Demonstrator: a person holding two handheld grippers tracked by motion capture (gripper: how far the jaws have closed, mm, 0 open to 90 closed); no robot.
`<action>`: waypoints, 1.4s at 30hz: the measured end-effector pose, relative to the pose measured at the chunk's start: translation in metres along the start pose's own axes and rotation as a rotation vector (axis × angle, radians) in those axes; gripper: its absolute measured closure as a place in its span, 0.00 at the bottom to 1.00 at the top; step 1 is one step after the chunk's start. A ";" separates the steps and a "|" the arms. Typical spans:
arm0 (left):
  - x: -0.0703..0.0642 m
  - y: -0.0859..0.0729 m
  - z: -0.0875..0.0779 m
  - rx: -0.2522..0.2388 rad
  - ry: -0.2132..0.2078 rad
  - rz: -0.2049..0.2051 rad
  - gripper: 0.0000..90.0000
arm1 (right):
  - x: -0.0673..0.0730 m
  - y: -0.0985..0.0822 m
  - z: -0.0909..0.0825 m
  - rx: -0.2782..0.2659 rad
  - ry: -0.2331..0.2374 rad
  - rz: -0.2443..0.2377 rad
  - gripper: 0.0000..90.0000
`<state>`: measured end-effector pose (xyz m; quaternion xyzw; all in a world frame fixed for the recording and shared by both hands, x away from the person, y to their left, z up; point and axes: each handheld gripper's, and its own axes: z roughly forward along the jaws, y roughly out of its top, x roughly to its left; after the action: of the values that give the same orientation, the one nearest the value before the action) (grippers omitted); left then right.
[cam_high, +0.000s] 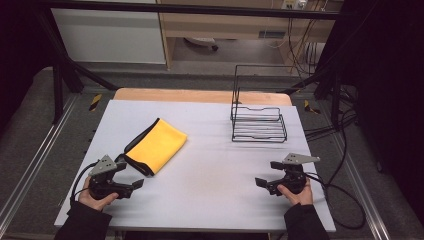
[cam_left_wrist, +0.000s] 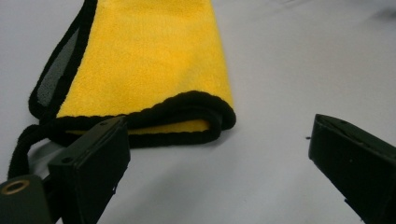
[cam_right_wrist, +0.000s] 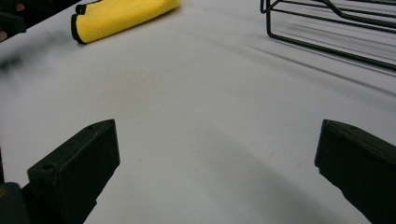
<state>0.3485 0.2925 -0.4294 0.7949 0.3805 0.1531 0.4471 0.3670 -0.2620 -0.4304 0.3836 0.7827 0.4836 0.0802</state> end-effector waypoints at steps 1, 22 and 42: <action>0.000 0.000 0.000 0.000 0.001 0.000 0.06 | 0.000 0.000 0.000 0.002 0.000 -0.001 0.01; -0.008 0.004 0.007 0.023 0.017 0.005 0.11 | 0.001 0.000 0.000 0.006 -0.009 0.000 0.01; -0.022 0.007 0.033 0.100 0.057 -0.045 0.48 | 0.002 -0.001 0.003 0.013 -0.013 -0.001 0.01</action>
<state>0.3561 0.2541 -0.4392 0.8028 0.4182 0.1465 0.3990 0.3664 -0.2589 -0.4318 0.3868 0.7856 0.4758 0.0831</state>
